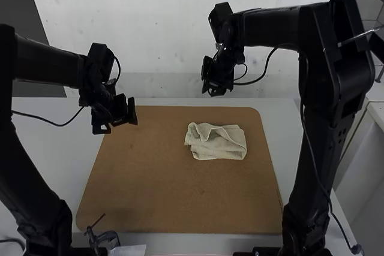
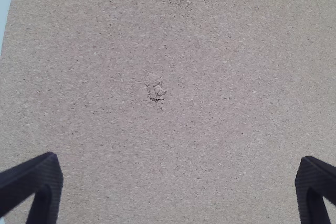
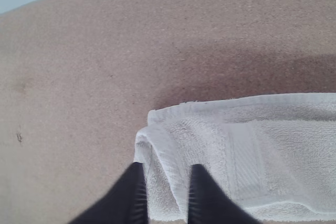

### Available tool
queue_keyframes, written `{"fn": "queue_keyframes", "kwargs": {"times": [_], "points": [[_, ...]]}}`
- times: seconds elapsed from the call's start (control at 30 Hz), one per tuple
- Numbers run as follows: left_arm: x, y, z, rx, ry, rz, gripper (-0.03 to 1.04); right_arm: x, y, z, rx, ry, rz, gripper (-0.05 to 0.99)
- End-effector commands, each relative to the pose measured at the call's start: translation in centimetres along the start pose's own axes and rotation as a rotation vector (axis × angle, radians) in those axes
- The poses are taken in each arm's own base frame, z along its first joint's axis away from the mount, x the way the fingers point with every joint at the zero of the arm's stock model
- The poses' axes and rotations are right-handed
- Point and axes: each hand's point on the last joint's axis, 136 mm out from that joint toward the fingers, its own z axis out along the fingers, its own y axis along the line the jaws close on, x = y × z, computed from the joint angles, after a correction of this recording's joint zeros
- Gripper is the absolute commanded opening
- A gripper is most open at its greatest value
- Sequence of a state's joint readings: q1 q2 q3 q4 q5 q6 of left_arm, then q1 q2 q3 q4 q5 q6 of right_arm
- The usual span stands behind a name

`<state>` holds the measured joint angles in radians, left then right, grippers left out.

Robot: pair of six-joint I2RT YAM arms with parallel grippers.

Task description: Fold the towel.

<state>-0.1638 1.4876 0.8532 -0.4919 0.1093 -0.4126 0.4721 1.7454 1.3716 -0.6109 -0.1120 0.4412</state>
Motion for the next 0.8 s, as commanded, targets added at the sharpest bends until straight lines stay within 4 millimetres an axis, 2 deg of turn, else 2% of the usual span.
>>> {"fn": "queue_keyframes", "kwargs": {"times": [0.0, 0.1, 0.27, 0.37, 0.53, 0.77], "points": [[0.3, -0.5, 0.0, 0.017, 0.003, 0.01, 1.0, 1.8, -2.5, 2.4, 0.066, 0.066, -0.004, 0.01], [0.3, -0.5, -0.1, 0.019, 0.001, 0.012, 1.0, 3.2, -3.4, 4.9, 0.106, 0.111, -0.02, 0.01], [0.5, -0.3, 0.1, 0.015, 0.007, 0.006, 1.0, 4.3, -2.7, 7.6, 0.112, 0.147, -0.045, 0.01], [0.5, -0.3, 0.1, 0.015, 0.007, 0.007, 1.0, 4.7, -2.0, 8.3, 0.119, 0.157, -0.066, 0.01], [0.3, -0.4, 0.2, 0.017, 0.002, 0.011, 1.0, 5.1, -1.1, 8.3, 0.112, 0.16, -0.084, 0.01], [0.6, -0.4, 0.4, 0.018, 0.012, 0.009, 1.0, 6.5, -2.0, 9.3, 0.143, 0.193, -0.088, 0.01]]}}
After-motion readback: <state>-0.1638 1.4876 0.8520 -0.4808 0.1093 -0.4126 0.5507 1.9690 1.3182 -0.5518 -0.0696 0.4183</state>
